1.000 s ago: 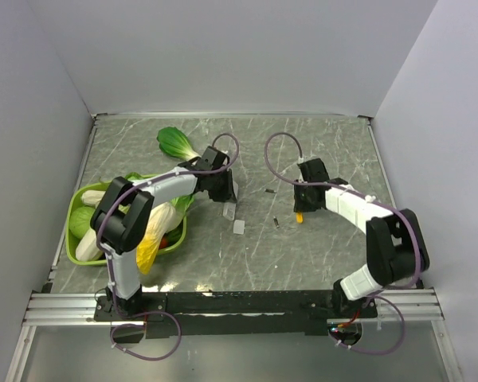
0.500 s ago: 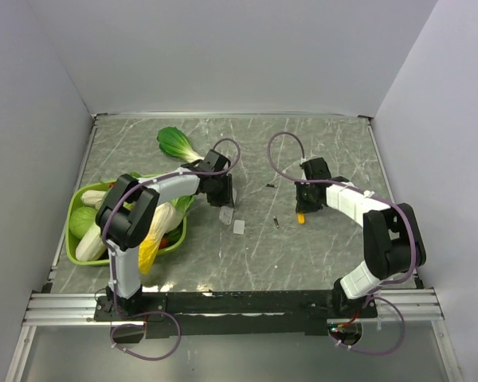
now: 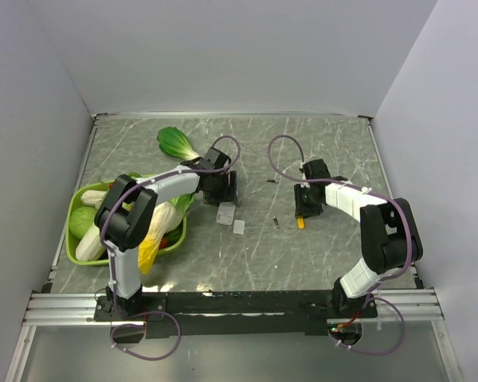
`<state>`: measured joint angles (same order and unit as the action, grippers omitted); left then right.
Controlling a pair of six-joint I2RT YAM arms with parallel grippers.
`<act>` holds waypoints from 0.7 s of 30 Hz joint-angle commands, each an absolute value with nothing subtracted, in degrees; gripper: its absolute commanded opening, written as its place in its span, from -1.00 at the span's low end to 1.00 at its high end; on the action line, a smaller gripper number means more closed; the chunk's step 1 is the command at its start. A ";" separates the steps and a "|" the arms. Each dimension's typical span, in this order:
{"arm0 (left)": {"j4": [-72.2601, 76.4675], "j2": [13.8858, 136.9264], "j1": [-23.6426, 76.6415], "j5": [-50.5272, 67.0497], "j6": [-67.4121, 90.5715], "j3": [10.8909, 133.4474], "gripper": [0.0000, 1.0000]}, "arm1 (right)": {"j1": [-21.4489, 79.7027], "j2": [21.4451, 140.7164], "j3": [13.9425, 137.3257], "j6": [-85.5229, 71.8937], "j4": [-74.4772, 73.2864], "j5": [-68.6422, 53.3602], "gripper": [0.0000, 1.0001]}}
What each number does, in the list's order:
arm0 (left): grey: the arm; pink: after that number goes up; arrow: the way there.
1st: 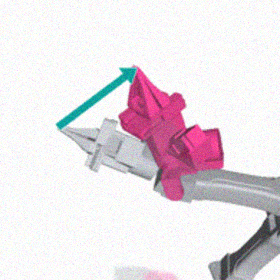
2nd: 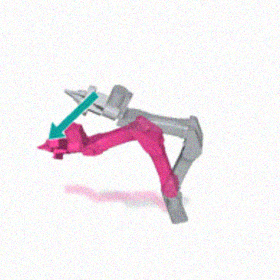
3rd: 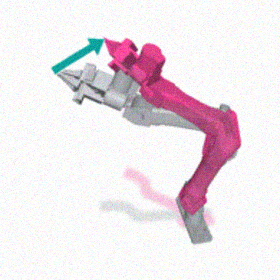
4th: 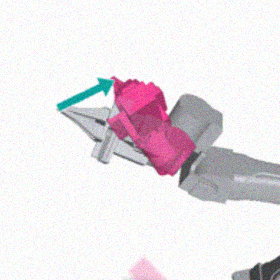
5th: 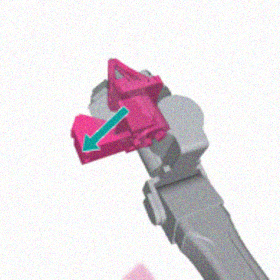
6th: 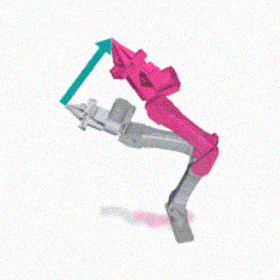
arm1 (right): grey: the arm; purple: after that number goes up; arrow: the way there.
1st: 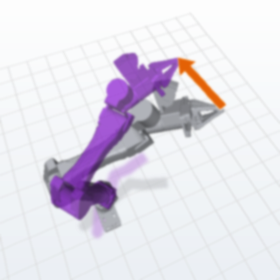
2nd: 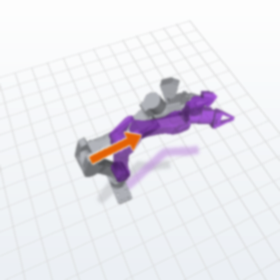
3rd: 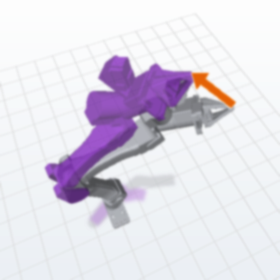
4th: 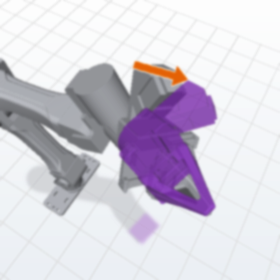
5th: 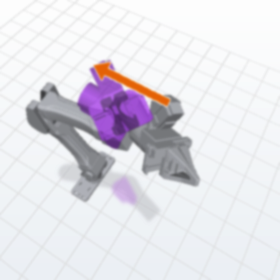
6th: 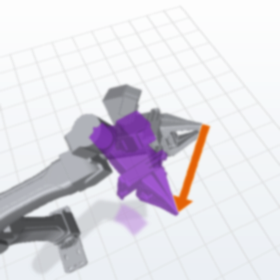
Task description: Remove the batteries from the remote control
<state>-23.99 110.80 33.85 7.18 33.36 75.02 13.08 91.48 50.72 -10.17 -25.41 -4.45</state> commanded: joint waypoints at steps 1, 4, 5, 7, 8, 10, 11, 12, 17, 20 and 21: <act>-26.01 105.39 34.01 4.31 32.25 77.70 0.44 | 12.57 90.62 53.52 -9.76 -26.54 -4.31 -0.11; -26.28 103.54 34.01 4.57 32.17 78.05 0.61 | 12.57 90.62 54.05 -9.41 -27.59 -4.31 0.09; -26.45 103.01 34.01 4.74 32.17 78.13 0.67 | 12.57 90.62 54.23 -9.32 -28.47 -3.87 0.14; -26.28 100.83 34.10 4.92 31.99 78.13 0.79 | 12.57 89.30 54.49 -9.06 -29.00 -4.13 0.41; -25.84 99.94 34.10 5.44 31.91 77.96 0.98 | 12.74 88.43 54.67 -8.88 -29.26 -4.48 0.82; -25.23 96.70 34.28 6.67 31.29 77.43 0.99 | 12.83 84.83 54.93 -8.70 -30.14 -5.09 1.00; -24.88 95.37 34.36 8.16 31.12 77.17 0.99 | 13.01 83.42 55.02 -8.70 -30.76 -4.75 1.00; -24.00 94.14 34.45 9.04 31.03 76.91 0.99 | 13.53 80.36 55.28 -8.61 -31.54 -4.40 1.00; -18.12 81.50 34.72 16.43 28.92 72.17 0.99 | 15.29 68.49 54.76 -8.52 -32.96 -6.76 1.00; -13.98 73.58 34.72 16.79 27.95 68.14 0.99 | 16.61 58.56 52.48 -8.61 -31.65 -11.49 1.00; -13.10 71.56 34.72 16.44 27.78 67.07 0.99 | 16.70 53.84 51.60 -8.53 -31.03 -13.51 1.00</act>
